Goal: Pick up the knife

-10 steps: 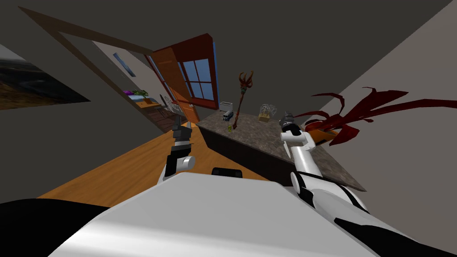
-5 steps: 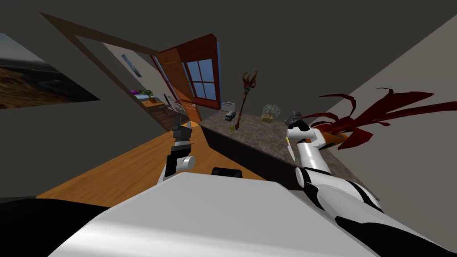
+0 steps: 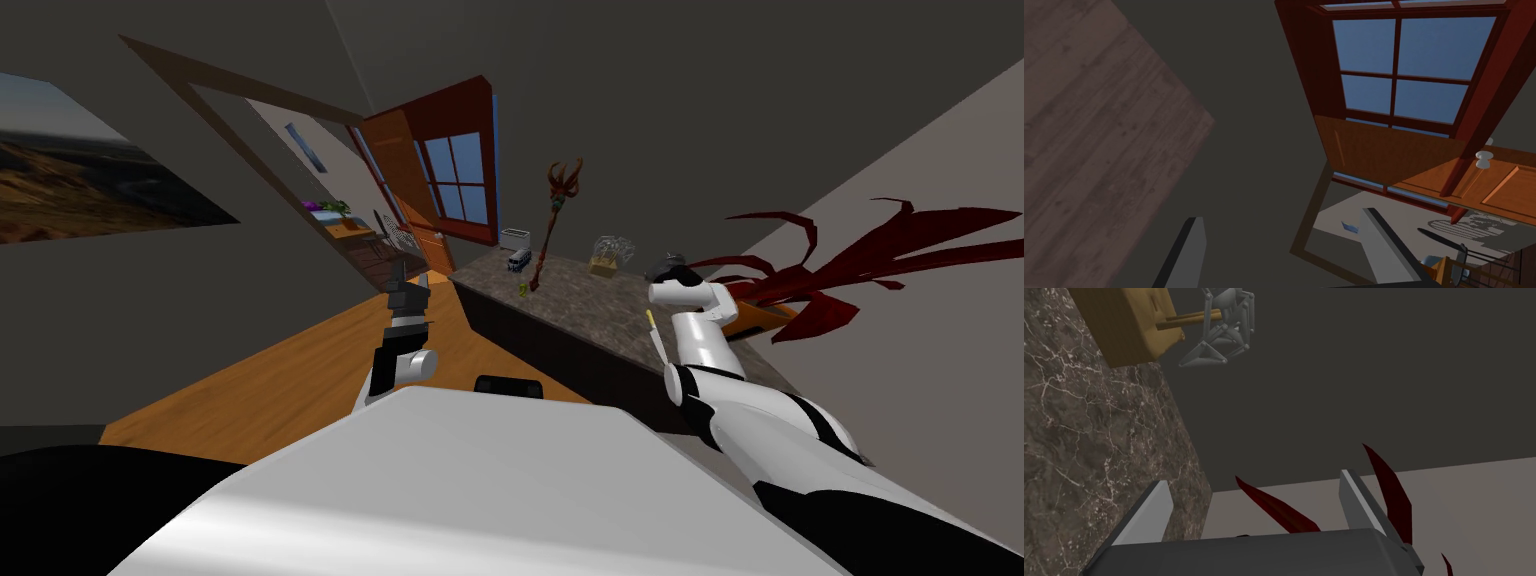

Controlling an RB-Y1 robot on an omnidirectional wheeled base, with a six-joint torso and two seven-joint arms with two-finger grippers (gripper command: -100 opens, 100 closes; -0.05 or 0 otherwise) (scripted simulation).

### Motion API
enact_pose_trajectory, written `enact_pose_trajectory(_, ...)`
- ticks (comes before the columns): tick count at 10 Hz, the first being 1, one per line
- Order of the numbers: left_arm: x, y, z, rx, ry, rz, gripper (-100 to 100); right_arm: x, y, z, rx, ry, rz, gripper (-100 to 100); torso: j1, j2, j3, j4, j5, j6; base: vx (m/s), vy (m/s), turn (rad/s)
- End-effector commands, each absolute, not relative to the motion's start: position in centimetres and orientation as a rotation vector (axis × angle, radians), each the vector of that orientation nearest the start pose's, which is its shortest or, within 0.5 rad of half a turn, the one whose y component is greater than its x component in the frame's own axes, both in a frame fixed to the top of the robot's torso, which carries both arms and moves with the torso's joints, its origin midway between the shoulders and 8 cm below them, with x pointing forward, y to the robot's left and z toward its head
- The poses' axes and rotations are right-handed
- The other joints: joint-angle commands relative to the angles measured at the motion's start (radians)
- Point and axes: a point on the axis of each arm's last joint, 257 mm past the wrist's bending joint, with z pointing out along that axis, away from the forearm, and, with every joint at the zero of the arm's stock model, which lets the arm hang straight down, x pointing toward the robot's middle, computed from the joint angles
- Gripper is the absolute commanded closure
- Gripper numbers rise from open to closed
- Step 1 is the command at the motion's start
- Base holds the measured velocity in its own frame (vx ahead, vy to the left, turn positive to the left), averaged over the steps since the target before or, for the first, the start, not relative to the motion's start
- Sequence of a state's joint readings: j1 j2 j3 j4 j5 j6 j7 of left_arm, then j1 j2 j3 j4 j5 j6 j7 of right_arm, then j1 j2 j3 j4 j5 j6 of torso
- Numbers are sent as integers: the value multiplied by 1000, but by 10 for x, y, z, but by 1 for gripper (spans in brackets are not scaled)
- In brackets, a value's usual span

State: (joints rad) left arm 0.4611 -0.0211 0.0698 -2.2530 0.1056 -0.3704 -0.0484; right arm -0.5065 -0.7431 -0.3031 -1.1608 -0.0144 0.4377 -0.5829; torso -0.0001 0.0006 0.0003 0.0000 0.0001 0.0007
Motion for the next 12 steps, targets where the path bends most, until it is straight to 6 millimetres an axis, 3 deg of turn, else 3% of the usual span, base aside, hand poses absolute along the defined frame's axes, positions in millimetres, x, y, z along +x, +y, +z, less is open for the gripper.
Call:
enact_pose_trajectory(1, 365, 317, 0, -810, 620, -1244, 0, 593, -648, -44, 1607, 717, 840, -100, 0, 0, 0, 0, 0, 0, 10, 1, 64)
enact_pose_trajectory(2, 365, 317, 0, -810, 620, -1244, 0, 590, -661, -29, 1655, 647, 866, -100, 0, 0, 0, 0, 0, 1, 11, 0, 99)
enact_pose_trajectory(3, 365, 317, 0, -810, 620, -1244, 0, 586, -668, -45, 1700, 641, 837, -100, 0, 0, 0, 0, 0, 0, 12, -8, 52)
enact_pose_trajectory(4, 365, 317, 0, -810, 620, -1244, 0, 587, -666, -41, 1692, 641, 843, -100, -1, 0, 0, 0, -1, 1, 5, -5, -13)
enact_pose_trajectory(6, 365, 317, 0, -810, 620, -1244, 0, 583, -672, -55, 1721, 639, 821, -100, -1, 1, 0, 0, -1, 1, 0, 0, 0)
enact_pose_trajectory(7, 365, 317, 0, -810, 620, -1244, 0, 577, -686, -51, 1795, 560, 833, -100, -1, 1, 0, 0, 0, 1, 6, -7, 96)
enact_pose_trajectory(9, 365, 317, 0, -810, 620, -1244, 0, 571, -693, -68, 1832, 555, 803, -100, -1, 0, 0, 0, -1, 1, 7, -13, 31)
enact_pose_trajectory(10, 365, 317, 0, -810, 620, -1244, 0, 565, -704, -62, 1898, 473, 820, -100, -1, 1, 0, 0, -1, 1, 9, -16, 108)
enact_pose_trajectory(12, 365, 317, 0, -810, 620, -1244, 0, 558, -711, -83, 1942, 465, 782, -100, -2, 0, 0, 0, -1, 1, 5, -17, 24)
